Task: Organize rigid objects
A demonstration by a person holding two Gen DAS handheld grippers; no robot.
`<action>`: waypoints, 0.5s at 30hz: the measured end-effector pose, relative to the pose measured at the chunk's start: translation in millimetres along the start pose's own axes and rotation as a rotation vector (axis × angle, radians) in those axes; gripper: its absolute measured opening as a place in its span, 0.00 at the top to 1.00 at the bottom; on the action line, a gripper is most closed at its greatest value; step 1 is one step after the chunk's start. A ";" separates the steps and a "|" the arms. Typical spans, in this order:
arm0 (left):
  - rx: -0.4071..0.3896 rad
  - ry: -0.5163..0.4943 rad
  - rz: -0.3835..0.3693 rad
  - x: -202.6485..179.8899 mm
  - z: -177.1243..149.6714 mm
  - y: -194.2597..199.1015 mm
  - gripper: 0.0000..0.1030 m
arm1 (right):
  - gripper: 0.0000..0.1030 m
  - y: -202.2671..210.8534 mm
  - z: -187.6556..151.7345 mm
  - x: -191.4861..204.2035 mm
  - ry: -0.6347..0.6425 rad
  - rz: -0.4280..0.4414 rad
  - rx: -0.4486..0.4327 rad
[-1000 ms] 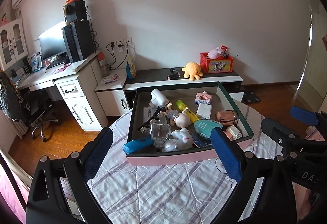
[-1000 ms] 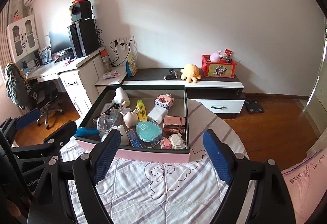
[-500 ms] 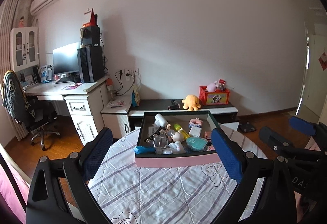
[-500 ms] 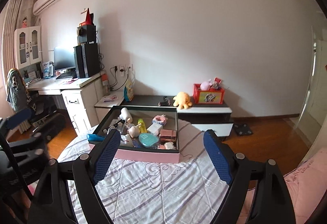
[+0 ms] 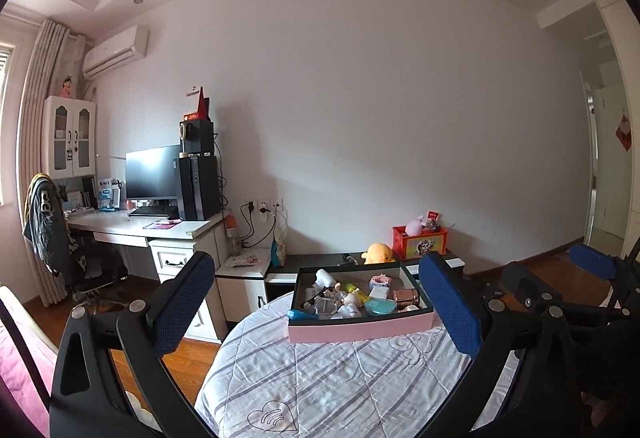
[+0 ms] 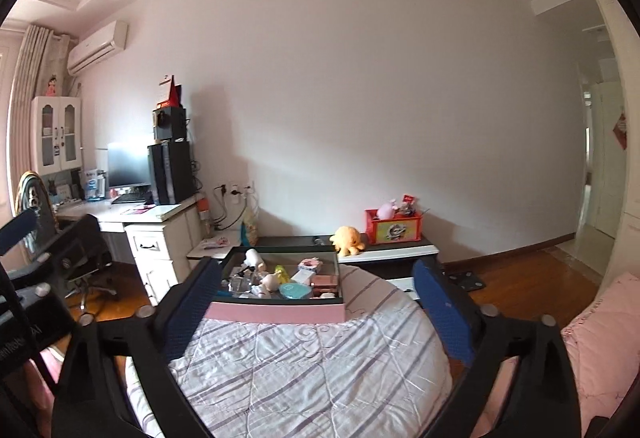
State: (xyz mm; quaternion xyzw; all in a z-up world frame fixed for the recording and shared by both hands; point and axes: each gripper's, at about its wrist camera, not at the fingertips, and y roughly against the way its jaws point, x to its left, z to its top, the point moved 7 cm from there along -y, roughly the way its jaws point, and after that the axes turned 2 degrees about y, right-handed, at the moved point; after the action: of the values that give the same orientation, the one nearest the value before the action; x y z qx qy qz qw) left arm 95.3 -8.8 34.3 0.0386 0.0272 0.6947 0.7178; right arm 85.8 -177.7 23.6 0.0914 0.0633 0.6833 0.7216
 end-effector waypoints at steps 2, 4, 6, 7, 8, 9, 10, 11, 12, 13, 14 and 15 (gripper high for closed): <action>-0.012 0.018 0.009 6.9 1.0 9.3 0.00 | 0.00 11.0 0.4 3.8 0.000 0.037 -0.022; -0.018 0.022 0.021 11.2 0.4 17.2 0.00 | 0.00 17.8 1.1 5.8 -0.005 0.045 -0.034; -0.022 0.017 0.021 13.2 -0.8 23.6 0.00 | 0.00 24.6 3.2 9.3 0.005 0.048 -0.045; -0.025 0.013 0.025 14.2 -1.8 27.8 0.00 | 0.00 27.1 3.7 10.5 0.010 0.044 -0.046; -0.028 0.009 0.026 14.8 -2.3 30.3 0.00 | 0.00 30.2 4.2 11.4 0.011 0.044 -0.051; -0.032 0.009 0.026 14.4 -2.6 34.9 0.00 | 0.00 33.3 4.8 12.3 0.010 0.048 -0.056; -0.032 0.009 0.024 14.3 -3.5 38.0 0.00 | 0.00 36.1 5.3 12.8 0.009 0.050 -0.058; -0.033 0.009 0.021 14.5 -3.5 39.6 0.00 | 0.00 38.9 6.0 12.3 0.006 0.049 -0.062; -0.035 0.008 0.022 14.6 -3.4 42.5 0.00 | 0.00 41.3 6.7 12.3 0.006 0.047 -0.066; -0.038 0.005 0.026 14.5 -2.6 44.8 0.00 | 0.00 43.6 6.7 13.2 0.008 0.050 -0.066; -0.045 0.004 0.028 14.1 -2.2 46.2 0.00 | 0.00 46.1 7.4 14.1 0.010 0.053 -0.070; -0.048 0.001 0.029 13.6 -2.6 47.7 0.00 | 0.00 47.7 7.4 14.3 0.012 0.049 -0.073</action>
State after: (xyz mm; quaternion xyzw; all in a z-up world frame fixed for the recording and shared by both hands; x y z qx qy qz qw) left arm 48.0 6.4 36.4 0.0214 0.0100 0.7056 0.7083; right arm 41.7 -161.4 41.6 0.0625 0.0406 0.7033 0.7070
